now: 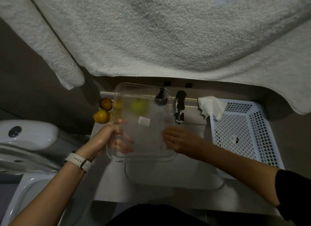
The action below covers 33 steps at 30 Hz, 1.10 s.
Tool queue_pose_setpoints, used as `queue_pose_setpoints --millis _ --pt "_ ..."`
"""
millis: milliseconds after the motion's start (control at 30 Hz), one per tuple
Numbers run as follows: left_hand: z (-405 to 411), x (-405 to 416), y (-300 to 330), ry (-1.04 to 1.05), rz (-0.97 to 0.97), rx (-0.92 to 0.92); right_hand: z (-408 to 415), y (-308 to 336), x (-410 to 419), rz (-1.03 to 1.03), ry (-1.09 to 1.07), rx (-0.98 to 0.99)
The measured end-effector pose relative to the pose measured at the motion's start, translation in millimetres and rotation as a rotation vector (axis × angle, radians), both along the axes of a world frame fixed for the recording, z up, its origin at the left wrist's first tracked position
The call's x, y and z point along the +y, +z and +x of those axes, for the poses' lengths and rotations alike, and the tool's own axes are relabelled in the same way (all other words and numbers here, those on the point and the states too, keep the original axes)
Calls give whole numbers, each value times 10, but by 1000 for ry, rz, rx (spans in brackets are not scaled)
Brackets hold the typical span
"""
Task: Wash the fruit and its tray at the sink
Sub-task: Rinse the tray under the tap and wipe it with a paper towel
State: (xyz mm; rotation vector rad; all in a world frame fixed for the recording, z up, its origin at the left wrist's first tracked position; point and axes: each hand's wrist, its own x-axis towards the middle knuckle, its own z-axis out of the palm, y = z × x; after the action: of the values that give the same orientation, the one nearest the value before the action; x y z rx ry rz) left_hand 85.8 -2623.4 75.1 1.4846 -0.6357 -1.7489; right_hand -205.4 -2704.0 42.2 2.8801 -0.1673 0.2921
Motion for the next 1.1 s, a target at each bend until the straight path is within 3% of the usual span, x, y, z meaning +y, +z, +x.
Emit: queue_pose_setpoints --millis 200,300,533,600,700,867,1100 --pt "125 -3 101 -307 54 48 -86 275 -492 -26 -79 73" --pt "159 -33 89 -336 39 85 -132 430 -625 -112 -58 152" --pt "201 86 -39 52 -111 351 -143 539 -505 -186 -282 391" --pt "12 206 -76 172 -143 321 -43 605 -371 -160 -370 332" --pt "-398 350 -119 344 -185 230 166 641 -114 40 -410 276" --pt "-808 473 -150 773 -228 243 440 623 215 180 -545 215" --pt "-1205 379 -157 801 -235 178 826 671 516 400 -507 -13"
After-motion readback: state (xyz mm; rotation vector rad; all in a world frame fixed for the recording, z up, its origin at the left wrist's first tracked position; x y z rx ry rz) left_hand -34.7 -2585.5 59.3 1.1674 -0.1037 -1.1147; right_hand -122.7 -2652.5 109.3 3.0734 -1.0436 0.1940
